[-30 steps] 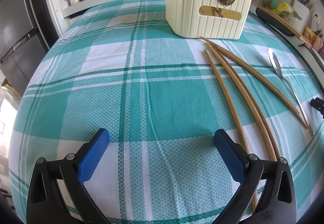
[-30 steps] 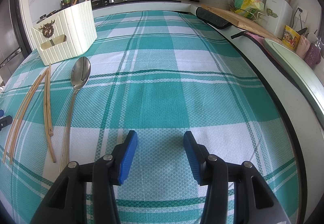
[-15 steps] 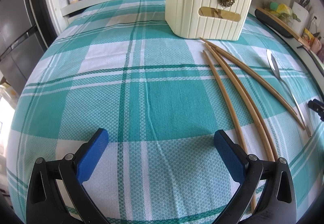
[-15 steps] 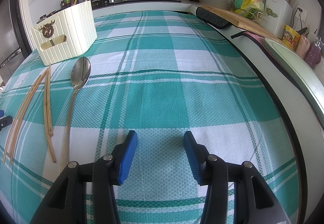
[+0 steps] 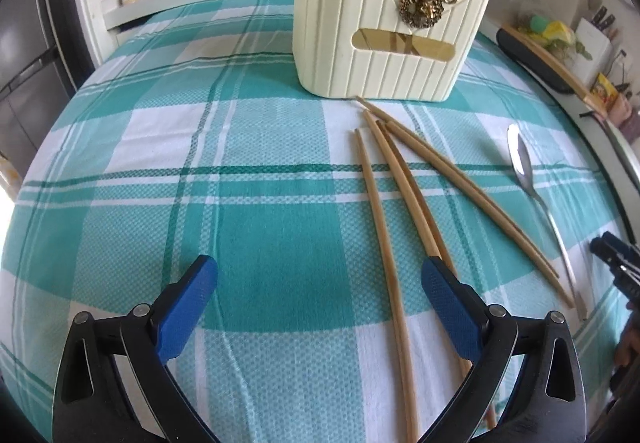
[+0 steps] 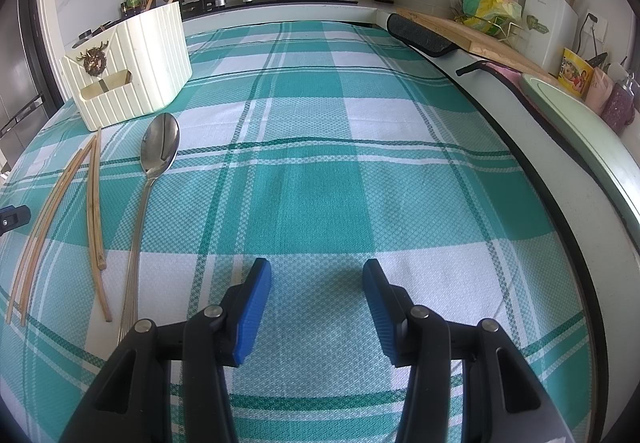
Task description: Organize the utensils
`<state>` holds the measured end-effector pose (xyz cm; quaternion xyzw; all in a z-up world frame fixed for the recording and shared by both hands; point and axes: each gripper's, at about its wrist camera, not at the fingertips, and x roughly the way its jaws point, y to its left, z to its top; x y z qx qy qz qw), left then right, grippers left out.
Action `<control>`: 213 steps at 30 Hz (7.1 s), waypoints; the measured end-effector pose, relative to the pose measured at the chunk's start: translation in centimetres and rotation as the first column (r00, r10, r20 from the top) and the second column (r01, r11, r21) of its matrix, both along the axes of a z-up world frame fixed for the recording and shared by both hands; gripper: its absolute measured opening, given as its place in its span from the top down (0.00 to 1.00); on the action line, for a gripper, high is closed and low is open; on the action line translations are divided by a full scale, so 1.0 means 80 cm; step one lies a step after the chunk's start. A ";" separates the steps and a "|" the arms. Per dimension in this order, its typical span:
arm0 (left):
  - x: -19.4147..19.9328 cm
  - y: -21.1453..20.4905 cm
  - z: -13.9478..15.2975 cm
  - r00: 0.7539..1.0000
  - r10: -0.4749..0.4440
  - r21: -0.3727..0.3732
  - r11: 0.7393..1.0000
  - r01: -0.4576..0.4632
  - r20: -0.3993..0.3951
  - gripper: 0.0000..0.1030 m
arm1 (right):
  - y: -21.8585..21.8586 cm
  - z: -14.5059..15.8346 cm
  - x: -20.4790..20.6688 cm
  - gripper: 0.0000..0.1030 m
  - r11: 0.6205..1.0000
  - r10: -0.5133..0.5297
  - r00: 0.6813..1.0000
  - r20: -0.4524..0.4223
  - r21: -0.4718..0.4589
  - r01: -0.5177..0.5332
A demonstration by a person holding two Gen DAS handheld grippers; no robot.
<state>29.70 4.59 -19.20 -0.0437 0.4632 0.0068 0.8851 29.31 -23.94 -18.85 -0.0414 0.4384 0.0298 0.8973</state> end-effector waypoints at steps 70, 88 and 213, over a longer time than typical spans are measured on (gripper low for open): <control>-0.081 0.032 0.170 0.935 -0.150 -0.211 0.951 0.225 0.323 0.96 | 0.070 0.170 -0.042 0.59 0.906 0.291 0.921 0.259 0.236 -0.352; -0.100 0.027 0.194 0.909 -0.173 -0.245 0.928 0.279 0.379 0.96 | 0.058 0.197 -0.066 0.59 0.898 0.260 0.906 0.333 0.261 -0.354; -0.019 0.030 -0.007 0.999 0.018 0.019 1.000 -0.019 0.034 0.02 | 0.053 -0.011 0.019 0.43 0.983 0.183 0.983 -0.005 0.012 -0.183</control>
